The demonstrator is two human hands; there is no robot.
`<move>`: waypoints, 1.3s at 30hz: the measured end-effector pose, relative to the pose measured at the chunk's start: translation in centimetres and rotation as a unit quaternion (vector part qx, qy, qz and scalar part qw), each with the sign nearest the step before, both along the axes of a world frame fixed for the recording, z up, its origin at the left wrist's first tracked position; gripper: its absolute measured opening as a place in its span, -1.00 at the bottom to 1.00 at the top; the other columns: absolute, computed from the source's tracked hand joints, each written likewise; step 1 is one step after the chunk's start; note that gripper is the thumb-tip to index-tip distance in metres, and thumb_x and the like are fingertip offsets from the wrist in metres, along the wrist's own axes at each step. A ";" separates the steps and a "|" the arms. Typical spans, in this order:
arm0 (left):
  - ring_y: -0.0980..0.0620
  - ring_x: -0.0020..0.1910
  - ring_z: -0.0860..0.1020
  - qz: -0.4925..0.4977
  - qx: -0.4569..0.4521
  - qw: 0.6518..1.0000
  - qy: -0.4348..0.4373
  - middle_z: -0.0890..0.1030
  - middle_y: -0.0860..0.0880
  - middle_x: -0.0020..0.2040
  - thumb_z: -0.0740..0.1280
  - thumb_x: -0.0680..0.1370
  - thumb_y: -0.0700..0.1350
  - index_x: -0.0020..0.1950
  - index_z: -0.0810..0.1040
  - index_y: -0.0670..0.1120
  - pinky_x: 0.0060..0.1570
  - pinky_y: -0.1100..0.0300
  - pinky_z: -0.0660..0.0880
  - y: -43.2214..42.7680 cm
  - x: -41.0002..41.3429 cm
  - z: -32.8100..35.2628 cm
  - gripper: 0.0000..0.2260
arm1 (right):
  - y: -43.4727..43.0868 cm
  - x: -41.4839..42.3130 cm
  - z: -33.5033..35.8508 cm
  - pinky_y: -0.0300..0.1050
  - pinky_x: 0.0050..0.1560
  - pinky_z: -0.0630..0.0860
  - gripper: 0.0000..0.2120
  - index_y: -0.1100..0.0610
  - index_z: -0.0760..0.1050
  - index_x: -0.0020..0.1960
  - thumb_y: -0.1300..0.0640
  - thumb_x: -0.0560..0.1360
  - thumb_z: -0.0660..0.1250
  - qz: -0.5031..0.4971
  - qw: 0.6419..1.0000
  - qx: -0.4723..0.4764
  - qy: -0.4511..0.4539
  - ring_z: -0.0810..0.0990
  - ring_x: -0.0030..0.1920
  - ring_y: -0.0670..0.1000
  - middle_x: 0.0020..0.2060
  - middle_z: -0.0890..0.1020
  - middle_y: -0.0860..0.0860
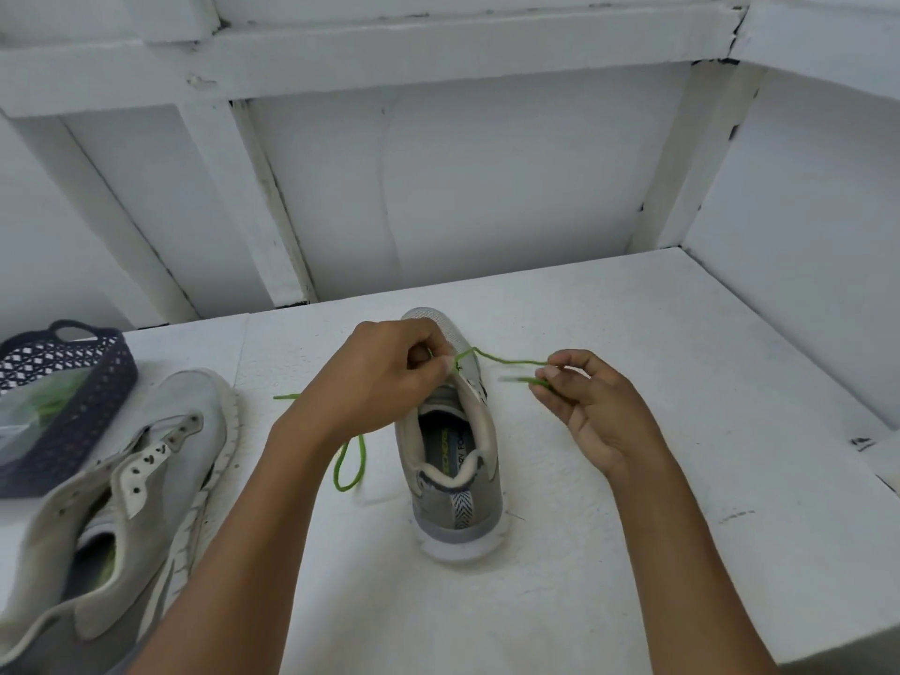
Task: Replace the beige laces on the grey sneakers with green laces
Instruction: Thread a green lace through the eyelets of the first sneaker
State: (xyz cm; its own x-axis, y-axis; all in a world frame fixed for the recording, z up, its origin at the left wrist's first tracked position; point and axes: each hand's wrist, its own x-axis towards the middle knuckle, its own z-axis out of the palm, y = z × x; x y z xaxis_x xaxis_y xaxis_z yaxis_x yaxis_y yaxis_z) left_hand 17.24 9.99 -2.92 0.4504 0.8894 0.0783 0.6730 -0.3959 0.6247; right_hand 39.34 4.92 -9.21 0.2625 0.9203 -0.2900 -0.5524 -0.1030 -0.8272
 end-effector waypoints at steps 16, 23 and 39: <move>0.07 -0.30 0.48 0.012 0.025 0.985 0.171 0.51 0.07 -0.38 0.32 0.55 -0.03 -0.13 0.69 0.00 -0.35 0.18 0.33 0.1 1.2 -0.4 -0.83 | 1.4 -2.3 0.9 -0.09 0.01 0.62 -0.91 0.05 0.70 -0.11 0.21 0.42 0.52 0.178 0.891 0.042 -0.416 0.68 -0.14 -0.04 -0.20 0.71 -0.02; 0.02 -0.33 0.52 0.096 0.018 0.979 0.179 0.57 -0.02 -0.39 0.31 0.54 0.18 -0.26 0.67 -0.05 -0.41 0.19 0.33 -0.4 2.4 -0.6 -0.64 | 1.3 -2.0 0.8 -0.25 -0.44 0.42 -0.76 0.17 0.52 -0.10 0.00 0.58 0.34 0.299 0.840 0.020 -0.452 0.54 -0.44 -0.06 -0.40 0.63 0.01; 0.07 -0.37 0.42 0.187 -0.100 0.976 0.050 0.57 -0.08 -0.35 0.46 0.48 0.00 -0.23 0.66 -0.17 -0.37 0.20 0.32 -0.5 3.0 -0.7 -0.76 | 3.5 -1.2 2.0 -0.06 -0.01 0.63 -0.80 0.21 0.52 -0.11 0.43 0.39 0.47 0.189 0.958 0.057 -0.206 0.69 -0.13 0.10 -0.22 0.68 0.14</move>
State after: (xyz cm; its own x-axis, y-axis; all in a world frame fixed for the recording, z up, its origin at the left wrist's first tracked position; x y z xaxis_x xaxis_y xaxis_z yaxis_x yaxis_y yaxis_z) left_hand 20.19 9.51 -3.61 0.0875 0.9859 -0.1423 0.8090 0.0131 0.5877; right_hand 38.15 8.38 -7.26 -0.0252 0.9919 -0.1246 -0.1170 -0.1267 -0.9850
